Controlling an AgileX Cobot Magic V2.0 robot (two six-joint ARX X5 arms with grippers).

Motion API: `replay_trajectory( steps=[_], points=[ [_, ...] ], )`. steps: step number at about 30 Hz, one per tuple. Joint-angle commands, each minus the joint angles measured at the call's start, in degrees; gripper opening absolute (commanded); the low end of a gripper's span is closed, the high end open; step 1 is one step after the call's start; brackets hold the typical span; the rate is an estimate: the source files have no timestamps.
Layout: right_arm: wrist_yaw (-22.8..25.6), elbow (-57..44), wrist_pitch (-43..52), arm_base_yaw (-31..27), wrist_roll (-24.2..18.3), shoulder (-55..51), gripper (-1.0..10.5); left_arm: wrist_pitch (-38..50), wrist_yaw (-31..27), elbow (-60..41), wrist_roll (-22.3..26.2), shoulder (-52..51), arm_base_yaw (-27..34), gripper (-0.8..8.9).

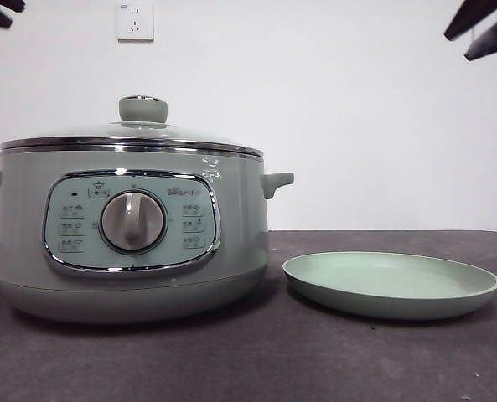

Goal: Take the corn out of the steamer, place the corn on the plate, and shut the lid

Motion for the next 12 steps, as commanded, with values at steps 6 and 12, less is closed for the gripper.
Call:
replay_trajectory(
  steps=[6, 12],
  points=[
    [0.2, 0.2, 1.0, 0.0, 1.0, 0.2, 3.8, 1.8, -7.8, 2.6, -1.8, 6.8, -6.8, 3.81],
    [0.2, 0.2, 1.1, 0.0, 1.0, 0.2, 3.8, 1.7, -17.5, 9.0, -0.5, 14.6, -15.4, 3.80]
  ],
)
